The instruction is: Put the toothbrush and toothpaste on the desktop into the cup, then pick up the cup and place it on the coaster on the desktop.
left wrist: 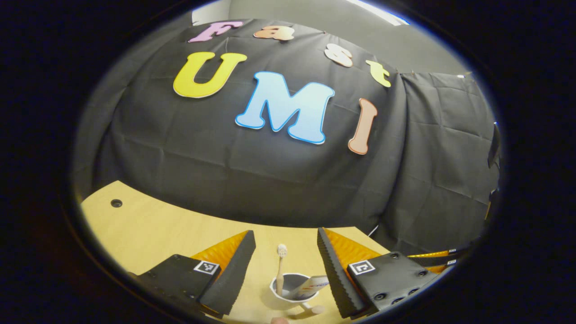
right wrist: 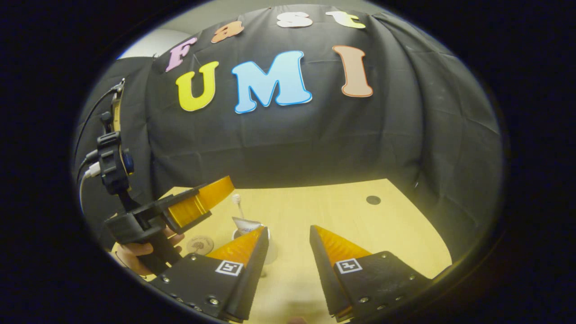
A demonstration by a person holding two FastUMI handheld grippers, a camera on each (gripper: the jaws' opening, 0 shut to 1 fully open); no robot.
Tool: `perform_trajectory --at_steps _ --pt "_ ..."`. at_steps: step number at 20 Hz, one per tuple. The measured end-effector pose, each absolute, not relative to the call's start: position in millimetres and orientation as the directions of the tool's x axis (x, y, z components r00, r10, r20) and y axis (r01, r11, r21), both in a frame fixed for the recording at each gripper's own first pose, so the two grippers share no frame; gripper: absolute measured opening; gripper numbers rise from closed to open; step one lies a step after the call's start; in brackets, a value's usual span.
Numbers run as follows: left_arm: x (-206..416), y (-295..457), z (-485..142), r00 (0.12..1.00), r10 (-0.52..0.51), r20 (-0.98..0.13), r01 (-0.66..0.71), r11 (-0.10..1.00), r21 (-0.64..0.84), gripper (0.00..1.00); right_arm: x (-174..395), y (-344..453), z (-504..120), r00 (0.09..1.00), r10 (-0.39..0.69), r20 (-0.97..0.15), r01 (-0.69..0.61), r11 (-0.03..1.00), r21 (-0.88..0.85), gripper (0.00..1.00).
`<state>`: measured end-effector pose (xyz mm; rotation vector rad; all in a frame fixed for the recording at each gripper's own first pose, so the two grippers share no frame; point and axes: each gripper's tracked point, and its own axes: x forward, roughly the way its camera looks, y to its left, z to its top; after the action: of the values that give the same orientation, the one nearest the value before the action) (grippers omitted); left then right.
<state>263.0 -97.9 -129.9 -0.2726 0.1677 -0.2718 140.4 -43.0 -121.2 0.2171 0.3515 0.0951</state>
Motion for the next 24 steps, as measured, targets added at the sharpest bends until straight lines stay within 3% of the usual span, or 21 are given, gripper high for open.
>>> perform_trajectory --at_steps 3,4,14,21,24 --pt "261.6 -88.5 -126.7 0.952 -0.276 -0.131 0.232 0.933 -0.274 0.88 142.6 -28.9 -124.9 0.926 0.154 -0.345 -0.077 0.971 0.226 0.60" --pt "260.5 -85.4 -124.8 0.954 -0.271 -0.129 0.230 0.935 -0.270 0.95 143.2 -23.0 -128.1 0.921 0.162 -0.354 -0.085 0.971 0.224 0.60" --pt "251.4 -46.3 -108.0 0.962 -0.247 -0.119 0.213 0.947 -0.242 0.95 149.3 31.4 -168.6 0.853 0.218 -0.474 -0.157 0.974 0.164 0.60" --pt "243.8 -18.9 -105.8 0.964 -0.231 -0.128 0.201 0.956 -0.216 0.99 155.9 47.1 -202.8 0.793 0.192 -0.579 -0.150 0.981 0.120 0.60" --pt "239.0 -11.1 -105.6 0.963 -0.234 -0.133 0.201 0.955 -0.220 0.95 157.5 49.4 -219.2 0.760 0.168 -0.628 -0.139 0.986 0.095 0.60"
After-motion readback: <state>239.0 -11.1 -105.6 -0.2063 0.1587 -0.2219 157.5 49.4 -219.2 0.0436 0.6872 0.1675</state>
